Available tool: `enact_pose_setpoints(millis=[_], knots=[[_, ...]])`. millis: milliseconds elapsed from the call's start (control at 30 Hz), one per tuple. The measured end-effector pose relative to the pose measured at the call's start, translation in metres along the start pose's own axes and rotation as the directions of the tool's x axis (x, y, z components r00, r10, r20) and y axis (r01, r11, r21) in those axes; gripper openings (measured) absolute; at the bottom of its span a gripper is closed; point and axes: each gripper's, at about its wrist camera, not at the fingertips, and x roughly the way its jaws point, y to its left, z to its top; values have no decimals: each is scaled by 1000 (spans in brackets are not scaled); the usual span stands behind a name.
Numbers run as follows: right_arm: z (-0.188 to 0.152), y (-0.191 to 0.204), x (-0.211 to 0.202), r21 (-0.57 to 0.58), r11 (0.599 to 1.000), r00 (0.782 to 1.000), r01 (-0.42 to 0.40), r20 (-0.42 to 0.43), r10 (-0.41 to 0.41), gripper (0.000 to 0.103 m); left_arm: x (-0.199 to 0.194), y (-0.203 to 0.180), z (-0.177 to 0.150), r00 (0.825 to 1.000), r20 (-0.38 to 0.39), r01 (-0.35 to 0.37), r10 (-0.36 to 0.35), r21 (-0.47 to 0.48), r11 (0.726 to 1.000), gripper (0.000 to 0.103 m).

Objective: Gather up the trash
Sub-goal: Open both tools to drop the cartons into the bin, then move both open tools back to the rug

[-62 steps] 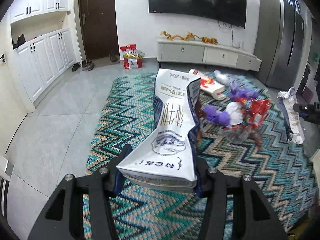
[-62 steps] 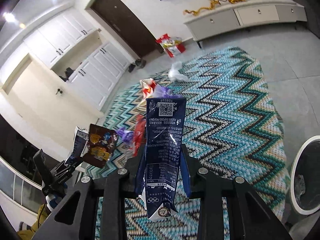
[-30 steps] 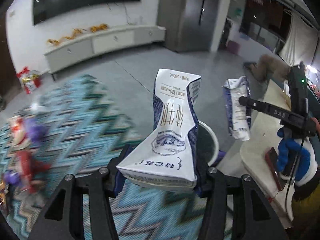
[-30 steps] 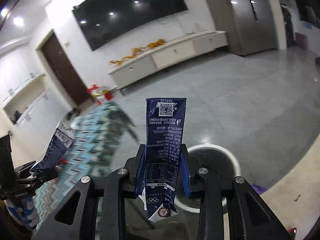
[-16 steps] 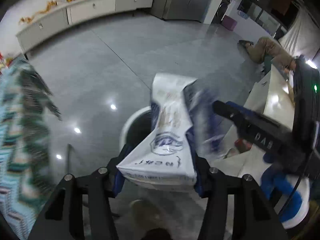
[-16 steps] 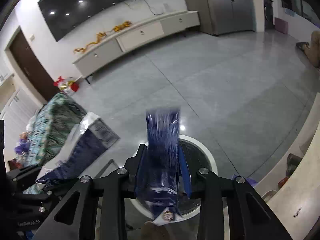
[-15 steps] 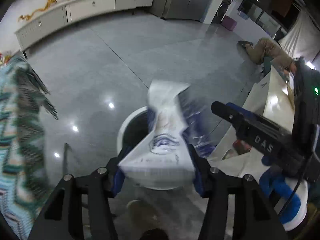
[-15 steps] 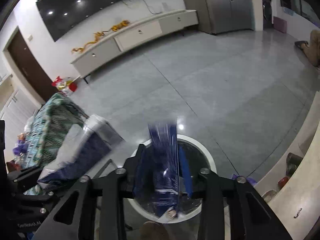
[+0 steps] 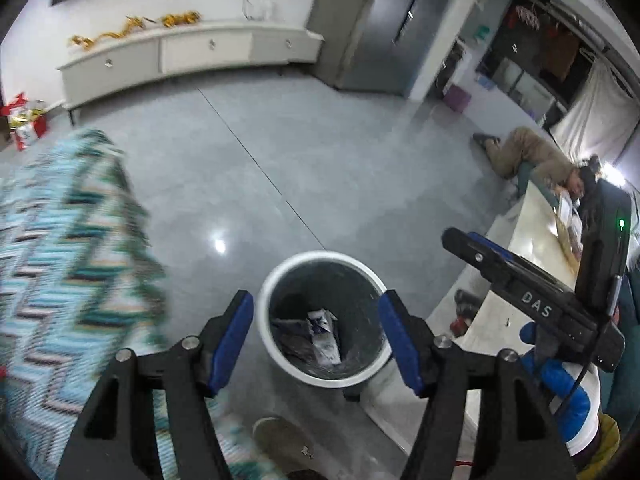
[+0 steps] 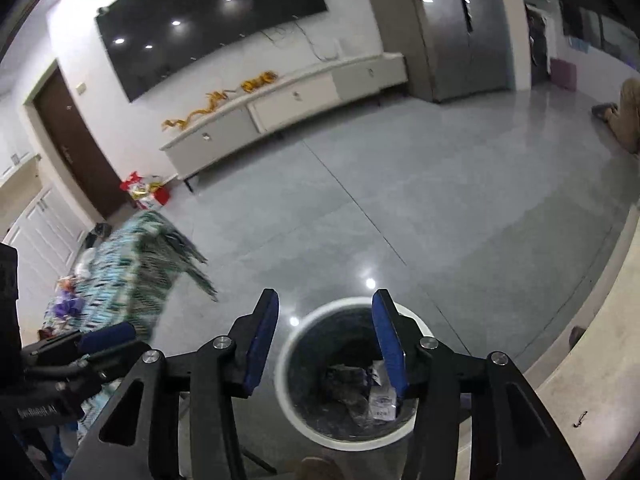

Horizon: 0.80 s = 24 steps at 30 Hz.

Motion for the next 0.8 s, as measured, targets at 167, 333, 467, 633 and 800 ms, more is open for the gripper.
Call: enact_pose_setpoints(millis=[167, 333, 467, 633, 800], knots=[[6, 42, -32, -60, 997, 997, -56, 53, 60, 56, -62, 29, -10, 990, 111, -83, 86, -29, 996, 71], [7, 90, -60, -128, 985, 988, -118, 88, 129, 60, -124, 65, -31, 955, 207, -198, 213, -91, 976, 71], [4, 125, -73, -180, 969, 979, -171, 83, 188, 61, -168, 95, -52, 902, 277, -307, 331, -126, 943, 71], [-2, 166, -82, -249, 945, 970, -211, 63, 234, 62, -213, 146, -85, 869, 285, -361, 405, -195, 912, 71], [-8, 205, -90, -300, 919, 959, -256, 41, 280, 62, -250, 201, -118, 829, 277, -414, 486, -280, 866, 74]])
